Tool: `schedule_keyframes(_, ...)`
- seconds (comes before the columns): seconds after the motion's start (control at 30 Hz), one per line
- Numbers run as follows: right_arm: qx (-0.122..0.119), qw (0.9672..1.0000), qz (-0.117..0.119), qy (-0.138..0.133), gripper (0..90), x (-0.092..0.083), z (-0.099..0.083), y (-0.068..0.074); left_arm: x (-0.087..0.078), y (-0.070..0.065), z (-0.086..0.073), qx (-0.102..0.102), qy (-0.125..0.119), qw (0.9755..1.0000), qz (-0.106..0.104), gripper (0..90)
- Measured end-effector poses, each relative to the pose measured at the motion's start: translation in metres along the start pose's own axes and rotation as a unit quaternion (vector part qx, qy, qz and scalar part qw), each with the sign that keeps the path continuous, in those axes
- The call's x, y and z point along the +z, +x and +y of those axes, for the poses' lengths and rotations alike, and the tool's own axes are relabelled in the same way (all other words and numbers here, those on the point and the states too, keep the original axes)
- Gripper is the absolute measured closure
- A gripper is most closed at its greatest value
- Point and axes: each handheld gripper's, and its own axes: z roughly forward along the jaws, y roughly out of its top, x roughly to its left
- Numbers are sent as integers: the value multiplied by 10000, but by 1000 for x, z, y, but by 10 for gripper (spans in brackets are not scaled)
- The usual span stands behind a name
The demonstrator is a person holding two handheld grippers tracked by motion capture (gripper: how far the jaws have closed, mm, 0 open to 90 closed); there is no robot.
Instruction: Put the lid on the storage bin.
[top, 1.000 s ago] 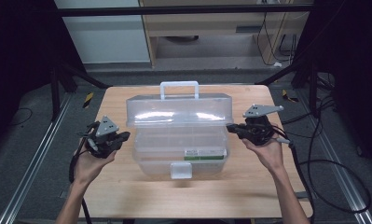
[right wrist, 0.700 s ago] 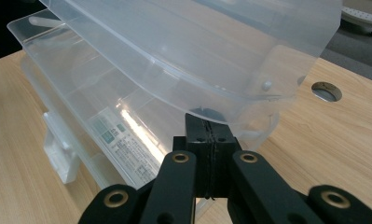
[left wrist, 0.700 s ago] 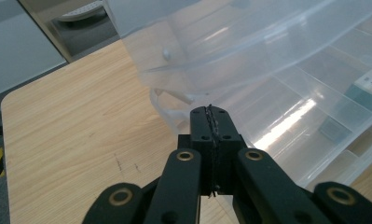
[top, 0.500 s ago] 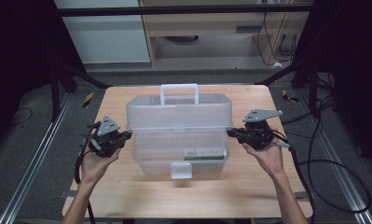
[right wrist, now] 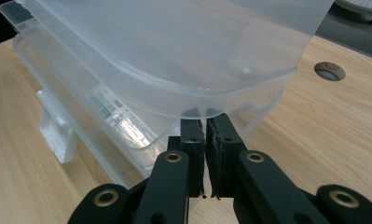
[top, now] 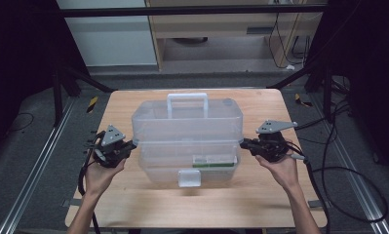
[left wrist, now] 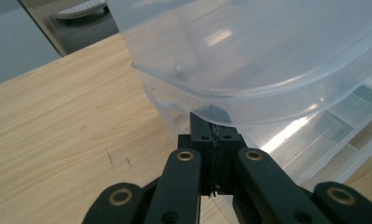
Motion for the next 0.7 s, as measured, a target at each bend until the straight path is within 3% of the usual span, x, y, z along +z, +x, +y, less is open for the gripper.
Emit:
schedule_keyframes(0.33,24,9999,-67,157,878,1,-11,-2,3,-1,-14,-55,77,10000,-29,888)
schedule_keyframes(0.7,65,9993,-92,344,898,4,-22,-3,10,-4,-24,99,399,9991,92,890)
